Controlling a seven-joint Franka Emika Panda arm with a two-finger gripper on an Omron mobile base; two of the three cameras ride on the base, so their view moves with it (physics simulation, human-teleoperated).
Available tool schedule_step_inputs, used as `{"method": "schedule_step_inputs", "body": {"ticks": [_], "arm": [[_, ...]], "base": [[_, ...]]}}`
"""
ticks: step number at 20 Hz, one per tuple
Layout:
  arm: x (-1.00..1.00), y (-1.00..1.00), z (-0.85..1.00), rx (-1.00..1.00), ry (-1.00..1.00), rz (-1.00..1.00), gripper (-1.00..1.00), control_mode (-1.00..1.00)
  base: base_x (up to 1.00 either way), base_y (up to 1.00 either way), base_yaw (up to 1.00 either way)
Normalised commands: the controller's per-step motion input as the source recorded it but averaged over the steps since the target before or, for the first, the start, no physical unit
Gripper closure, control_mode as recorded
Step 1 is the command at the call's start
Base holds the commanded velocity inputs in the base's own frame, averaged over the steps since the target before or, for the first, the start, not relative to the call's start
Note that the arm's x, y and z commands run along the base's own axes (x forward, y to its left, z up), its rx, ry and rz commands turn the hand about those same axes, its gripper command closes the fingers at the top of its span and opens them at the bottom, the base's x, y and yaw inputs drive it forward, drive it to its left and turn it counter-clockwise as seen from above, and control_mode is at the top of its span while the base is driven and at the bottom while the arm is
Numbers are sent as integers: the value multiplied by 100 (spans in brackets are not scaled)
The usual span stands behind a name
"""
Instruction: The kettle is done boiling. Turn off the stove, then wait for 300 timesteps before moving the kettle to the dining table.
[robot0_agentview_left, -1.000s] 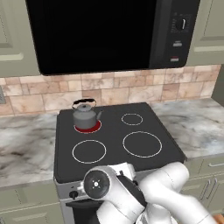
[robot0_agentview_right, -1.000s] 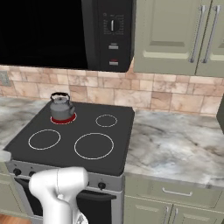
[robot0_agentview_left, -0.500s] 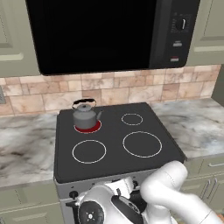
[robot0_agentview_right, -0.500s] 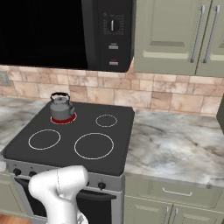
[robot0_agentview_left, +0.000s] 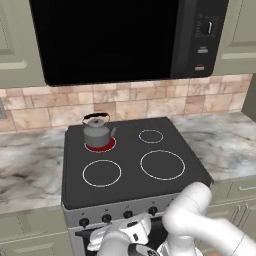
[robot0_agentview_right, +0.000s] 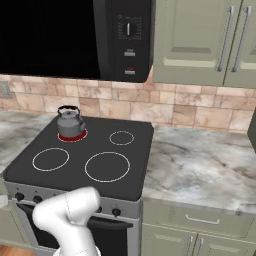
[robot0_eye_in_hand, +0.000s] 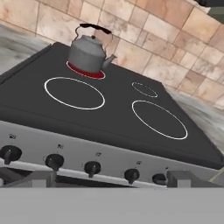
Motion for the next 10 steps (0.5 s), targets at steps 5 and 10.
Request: {"method": "schedule_step_inputs", "body": {"ticks": [5, 10], "arm": [[0, 0, -36, -2, -15, 7, -100, -100], [3, 0, -36, -3, -14, 10, -100, -100]], "base": [[0, 0, 0], [0, 0, 0]]}}
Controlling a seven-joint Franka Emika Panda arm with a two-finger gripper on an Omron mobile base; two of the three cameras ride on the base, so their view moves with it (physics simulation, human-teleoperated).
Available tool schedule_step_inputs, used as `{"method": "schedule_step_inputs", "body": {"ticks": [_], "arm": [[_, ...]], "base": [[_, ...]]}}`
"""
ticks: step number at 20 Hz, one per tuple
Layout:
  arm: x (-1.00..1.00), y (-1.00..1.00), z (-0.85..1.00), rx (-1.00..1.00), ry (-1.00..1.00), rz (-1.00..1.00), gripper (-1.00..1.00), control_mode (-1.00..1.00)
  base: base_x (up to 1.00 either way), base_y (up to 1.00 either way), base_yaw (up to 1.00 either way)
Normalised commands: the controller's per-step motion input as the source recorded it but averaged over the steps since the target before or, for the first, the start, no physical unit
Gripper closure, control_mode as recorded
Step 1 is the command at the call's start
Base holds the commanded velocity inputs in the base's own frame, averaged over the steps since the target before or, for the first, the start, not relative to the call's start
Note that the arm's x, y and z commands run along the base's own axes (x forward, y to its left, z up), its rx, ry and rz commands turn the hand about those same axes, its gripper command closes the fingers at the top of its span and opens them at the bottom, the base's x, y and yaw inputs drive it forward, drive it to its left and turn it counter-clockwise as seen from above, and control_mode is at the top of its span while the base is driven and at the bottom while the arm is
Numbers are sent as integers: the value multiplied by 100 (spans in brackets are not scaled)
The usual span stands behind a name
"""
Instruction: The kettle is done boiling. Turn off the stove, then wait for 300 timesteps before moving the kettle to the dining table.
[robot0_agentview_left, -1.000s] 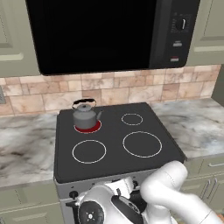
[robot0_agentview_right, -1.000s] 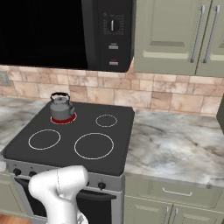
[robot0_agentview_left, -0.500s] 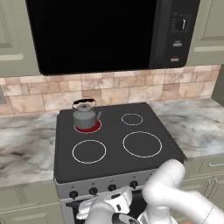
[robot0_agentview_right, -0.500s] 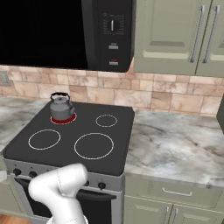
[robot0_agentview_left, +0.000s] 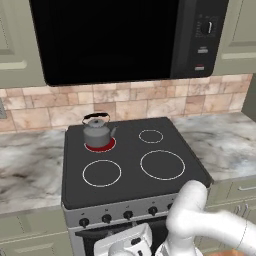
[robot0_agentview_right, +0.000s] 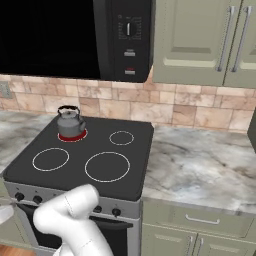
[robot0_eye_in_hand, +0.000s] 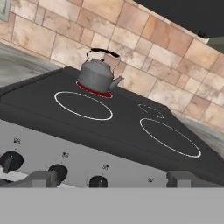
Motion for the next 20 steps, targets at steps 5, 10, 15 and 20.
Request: {"method": "schedule_step_inputs", "body": {"ticks": [5, 10, 15, 20], "arm": [[9, 0, -40, -5, -8, 9, -100, -100], [11, 0, -37, -7, 0, 0, -100, -100], [19, 3, -34, -6, 0, 0, -100, -100], [17, 20, -24, -2, 0, 0, -100, -100]], "base": [[0, 0, 0], [0, 0, 0], [0, 0, 0], [0, 0, 0]]}}
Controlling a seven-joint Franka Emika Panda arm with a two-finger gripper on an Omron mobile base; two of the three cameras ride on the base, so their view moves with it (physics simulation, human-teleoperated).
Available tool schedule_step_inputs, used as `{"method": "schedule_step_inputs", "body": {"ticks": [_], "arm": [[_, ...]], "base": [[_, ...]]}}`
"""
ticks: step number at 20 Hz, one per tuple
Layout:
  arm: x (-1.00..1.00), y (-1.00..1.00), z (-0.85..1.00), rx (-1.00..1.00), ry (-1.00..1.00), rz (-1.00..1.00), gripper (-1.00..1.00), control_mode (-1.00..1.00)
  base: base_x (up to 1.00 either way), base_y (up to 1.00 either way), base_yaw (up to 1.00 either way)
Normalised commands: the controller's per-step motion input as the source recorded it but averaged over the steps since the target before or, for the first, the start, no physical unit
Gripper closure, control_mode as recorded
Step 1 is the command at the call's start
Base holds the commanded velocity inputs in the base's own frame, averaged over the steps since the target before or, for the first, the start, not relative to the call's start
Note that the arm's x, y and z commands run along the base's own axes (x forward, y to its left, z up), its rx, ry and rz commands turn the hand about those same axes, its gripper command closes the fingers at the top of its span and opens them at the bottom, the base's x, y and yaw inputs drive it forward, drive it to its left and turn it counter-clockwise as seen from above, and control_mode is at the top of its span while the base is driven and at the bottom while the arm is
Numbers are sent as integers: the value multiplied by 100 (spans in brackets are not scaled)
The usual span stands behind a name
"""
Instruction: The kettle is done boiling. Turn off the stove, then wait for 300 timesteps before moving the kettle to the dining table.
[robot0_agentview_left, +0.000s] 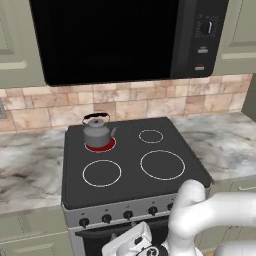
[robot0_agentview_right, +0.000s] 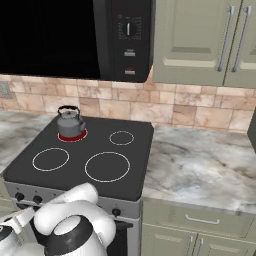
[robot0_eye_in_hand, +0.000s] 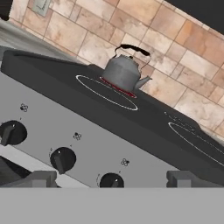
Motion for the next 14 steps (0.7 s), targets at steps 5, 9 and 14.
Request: {"method": "schedule_step_inputs", "body": {"ticks": [5, 9, 14], "arm": [[18, 14, -15, 0, -1, 0, -100, -100], [17, 10, -17, 0, -1, 0, -100, -100], [16, 11, -20, 0, -2, 0, -100, -100]], "base": [[0, 0, 0], [0, 0, 0], [0, 0, 0]]}}
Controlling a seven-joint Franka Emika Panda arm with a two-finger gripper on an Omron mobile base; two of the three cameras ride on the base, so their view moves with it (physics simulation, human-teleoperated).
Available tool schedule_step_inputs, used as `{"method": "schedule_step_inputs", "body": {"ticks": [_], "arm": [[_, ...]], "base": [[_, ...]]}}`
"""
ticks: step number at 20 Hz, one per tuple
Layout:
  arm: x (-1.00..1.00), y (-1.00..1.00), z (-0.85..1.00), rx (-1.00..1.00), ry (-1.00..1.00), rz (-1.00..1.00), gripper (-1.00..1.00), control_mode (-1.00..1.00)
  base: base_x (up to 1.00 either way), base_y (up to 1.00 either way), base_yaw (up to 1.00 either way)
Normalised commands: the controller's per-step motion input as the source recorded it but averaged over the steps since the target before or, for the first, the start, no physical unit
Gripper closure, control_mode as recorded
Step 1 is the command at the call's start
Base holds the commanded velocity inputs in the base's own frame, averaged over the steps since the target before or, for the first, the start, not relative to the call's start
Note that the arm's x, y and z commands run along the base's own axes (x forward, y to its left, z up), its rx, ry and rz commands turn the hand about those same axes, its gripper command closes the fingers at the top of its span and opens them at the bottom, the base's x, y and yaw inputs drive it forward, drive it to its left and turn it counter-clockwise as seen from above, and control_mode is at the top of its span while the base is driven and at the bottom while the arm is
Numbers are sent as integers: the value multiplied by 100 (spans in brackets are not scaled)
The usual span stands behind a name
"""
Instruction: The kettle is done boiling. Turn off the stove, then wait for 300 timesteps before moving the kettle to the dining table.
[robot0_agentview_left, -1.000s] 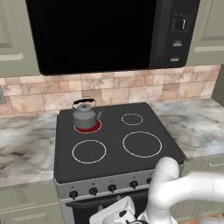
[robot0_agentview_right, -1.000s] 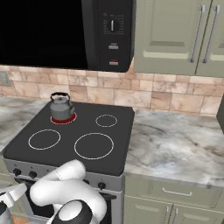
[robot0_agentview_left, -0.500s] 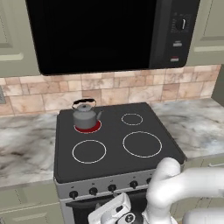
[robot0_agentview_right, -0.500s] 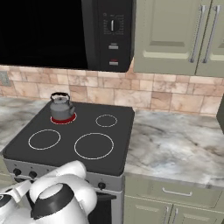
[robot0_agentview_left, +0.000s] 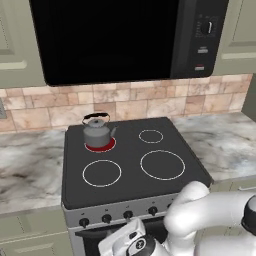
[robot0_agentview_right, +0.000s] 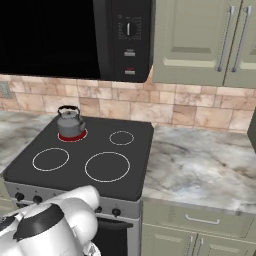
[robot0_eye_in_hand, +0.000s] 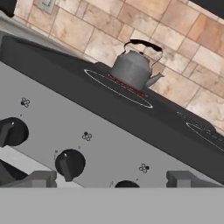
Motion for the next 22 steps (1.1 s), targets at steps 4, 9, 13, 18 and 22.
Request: {"method": "schedule_step_inputs", "body": {"ticks": [4, 9, 13, 18, 22], "arm": [[16, 14, -20, 0, -1, 0, -100, -100], [14, 17, -20, 0, 0, 0, -100, -100], [8, 13, -23, 0, 0, 0, -100, -100], [9, 6, -20, 0, 0, 0, -100, -100], [14, 6, -17, 0, 0, 0, -100, -100]], "base": [[0, 0, 0], [0, 0, 0], [0, 0, 0], [0, 0, 0], [0, 0, 0]]}}
